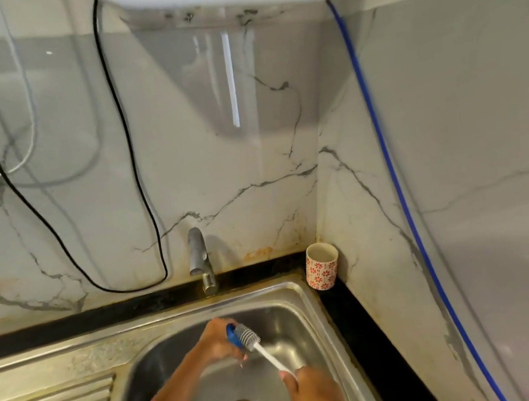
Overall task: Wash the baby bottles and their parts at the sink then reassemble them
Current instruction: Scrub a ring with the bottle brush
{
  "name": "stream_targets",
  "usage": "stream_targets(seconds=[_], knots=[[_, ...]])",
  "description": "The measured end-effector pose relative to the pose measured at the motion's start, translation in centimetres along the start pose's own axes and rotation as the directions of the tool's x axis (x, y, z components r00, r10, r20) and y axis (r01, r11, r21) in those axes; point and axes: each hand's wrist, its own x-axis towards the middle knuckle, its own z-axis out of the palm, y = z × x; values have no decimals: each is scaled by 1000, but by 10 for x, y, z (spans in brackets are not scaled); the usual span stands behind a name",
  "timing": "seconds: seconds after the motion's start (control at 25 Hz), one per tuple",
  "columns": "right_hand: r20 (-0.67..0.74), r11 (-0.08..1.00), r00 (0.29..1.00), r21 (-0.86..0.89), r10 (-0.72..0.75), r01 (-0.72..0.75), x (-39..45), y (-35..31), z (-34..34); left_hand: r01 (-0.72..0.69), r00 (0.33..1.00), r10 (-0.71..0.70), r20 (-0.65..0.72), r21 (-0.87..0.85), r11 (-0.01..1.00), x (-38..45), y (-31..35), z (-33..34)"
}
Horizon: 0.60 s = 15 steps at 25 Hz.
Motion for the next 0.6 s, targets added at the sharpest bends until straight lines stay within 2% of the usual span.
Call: stream_targets(seconds=[0.12,0.2,0.24,0.36,0.44,0.48,0.52,0.6], knots=[[-64,981,991,-165,-116,104,-13,-3,-11,-130,991,128,26,166,977,-15,7,-22],[-212,916,924,-319,-319,243,-18,0,-19,-123,992,113,50,308,943,-23,11,-36],[-239,886,892,-369,-384,282,-17,5,-26,-108,994,95,51,374,921,-25,13,-42],[-396,856,797,-440,-456,272,4,11,-38,-112,994,107,37,450,886,-33,25,-53],[-382,858,799,-416,-465,302,-7,4,-45,-177,976,218,-26,488,854,-38,35,-58],[-370,877,822,-382,-433,290,-11,-1,-46,-211,956,284,-67,510,834,-38,39,-59],[-330,901,874,-367,-357,229,-14,-7,-43,-240,936,338,-99,522,818,-38,42,-60],[-292,927,905,-304,-311,220,-25,-16,-34,-280,909,401,-115,546,790,-38,43,-62]])
